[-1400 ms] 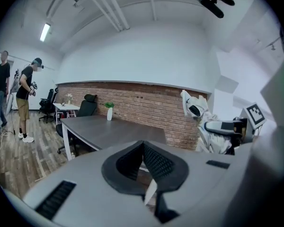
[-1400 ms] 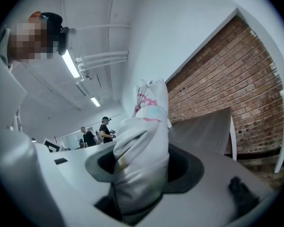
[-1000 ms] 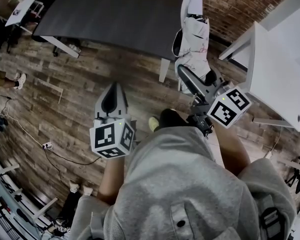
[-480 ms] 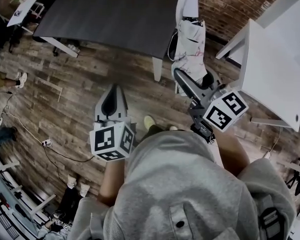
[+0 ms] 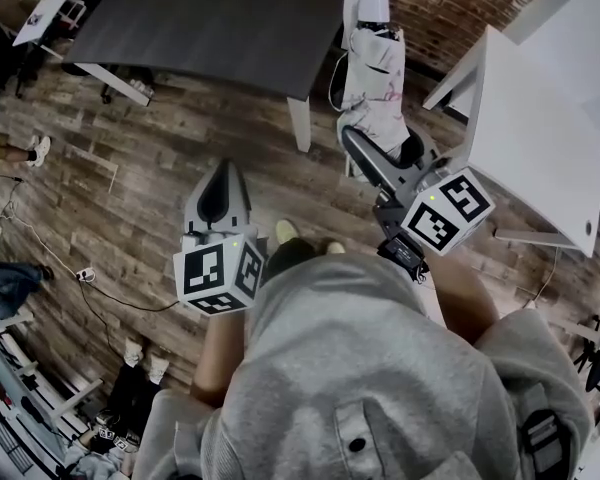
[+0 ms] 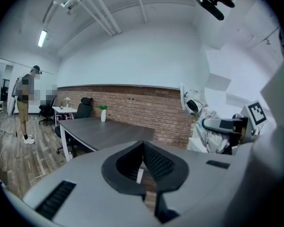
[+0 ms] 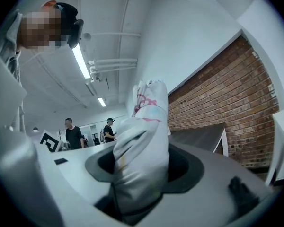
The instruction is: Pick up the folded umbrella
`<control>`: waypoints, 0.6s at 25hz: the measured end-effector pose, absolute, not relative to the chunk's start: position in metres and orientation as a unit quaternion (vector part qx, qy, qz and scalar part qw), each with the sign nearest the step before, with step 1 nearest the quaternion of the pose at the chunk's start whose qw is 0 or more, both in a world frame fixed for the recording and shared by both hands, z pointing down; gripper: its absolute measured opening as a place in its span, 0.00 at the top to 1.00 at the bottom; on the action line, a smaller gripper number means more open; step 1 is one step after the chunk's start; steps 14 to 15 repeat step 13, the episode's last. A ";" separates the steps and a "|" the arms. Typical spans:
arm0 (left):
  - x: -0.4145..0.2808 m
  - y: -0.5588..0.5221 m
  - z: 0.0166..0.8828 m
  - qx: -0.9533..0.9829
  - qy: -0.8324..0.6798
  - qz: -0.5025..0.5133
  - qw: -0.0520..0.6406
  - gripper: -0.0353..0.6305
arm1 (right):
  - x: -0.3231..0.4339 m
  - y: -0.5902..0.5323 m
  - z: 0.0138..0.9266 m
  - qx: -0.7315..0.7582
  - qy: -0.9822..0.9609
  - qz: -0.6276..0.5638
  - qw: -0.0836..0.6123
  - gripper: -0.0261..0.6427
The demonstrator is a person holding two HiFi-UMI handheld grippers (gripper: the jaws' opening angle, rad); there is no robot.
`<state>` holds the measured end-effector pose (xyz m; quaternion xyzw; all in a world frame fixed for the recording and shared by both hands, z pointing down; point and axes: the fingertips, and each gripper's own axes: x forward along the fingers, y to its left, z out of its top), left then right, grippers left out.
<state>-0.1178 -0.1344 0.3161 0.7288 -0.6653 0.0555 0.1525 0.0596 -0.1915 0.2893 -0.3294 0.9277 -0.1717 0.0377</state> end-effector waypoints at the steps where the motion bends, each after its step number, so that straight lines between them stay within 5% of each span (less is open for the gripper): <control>1: -0.115 -0.131 0.316 0.729 -0.665 0.056 0.152 0.93 | 0.062 -0.188 0.289 -0.328 0.928 -0.171 0.038 0.60; 15: -0.082 -0.087 0.322 0.718 -0.679 0.054 0.145 0.93 | 0.093 -0.151 0.299 -0.317 0.931 -0.172 0.045 0.60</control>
